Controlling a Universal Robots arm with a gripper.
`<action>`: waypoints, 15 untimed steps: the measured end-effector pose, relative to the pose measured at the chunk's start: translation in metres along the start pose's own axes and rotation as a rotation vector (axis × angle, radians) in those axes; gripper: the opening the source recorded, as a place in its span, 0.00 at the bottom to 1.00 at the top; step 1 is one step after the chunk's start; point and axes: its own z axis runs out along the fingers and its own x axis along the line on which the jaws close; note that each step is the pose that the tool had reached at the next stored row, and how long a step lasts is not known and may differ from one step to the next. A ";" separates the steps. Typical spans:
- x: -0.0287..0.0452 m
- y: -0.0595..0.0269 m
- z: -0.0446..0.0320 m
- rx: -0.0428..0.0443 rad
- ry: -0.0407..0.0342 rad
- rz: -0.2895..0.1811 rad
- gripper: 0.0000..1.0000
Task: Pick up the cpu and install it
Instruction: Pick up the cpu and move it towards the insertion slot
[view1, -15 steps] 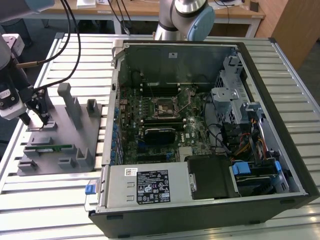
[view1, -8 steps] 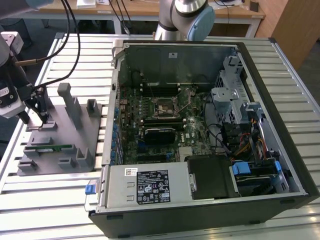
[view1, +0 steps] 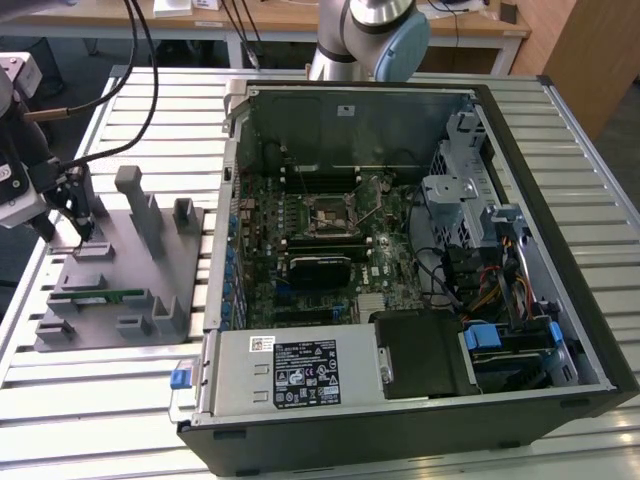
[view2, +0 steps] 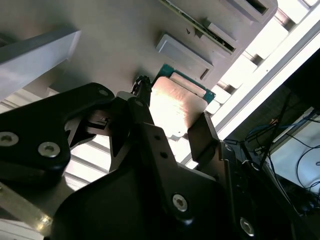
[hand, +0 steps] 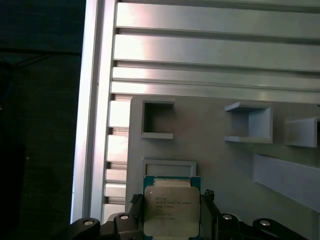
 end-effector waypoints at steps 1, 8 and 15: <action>0.0000 0.0001 -0.0018 -0.0001 0.0000 0.000 0.54; -0.0001 0.0010 -0.0179 -0.0001 -0.0001 0.000 0.54; -0.0001 0.0017 -0.0309 -0.0001 0.0000 0.000 0.54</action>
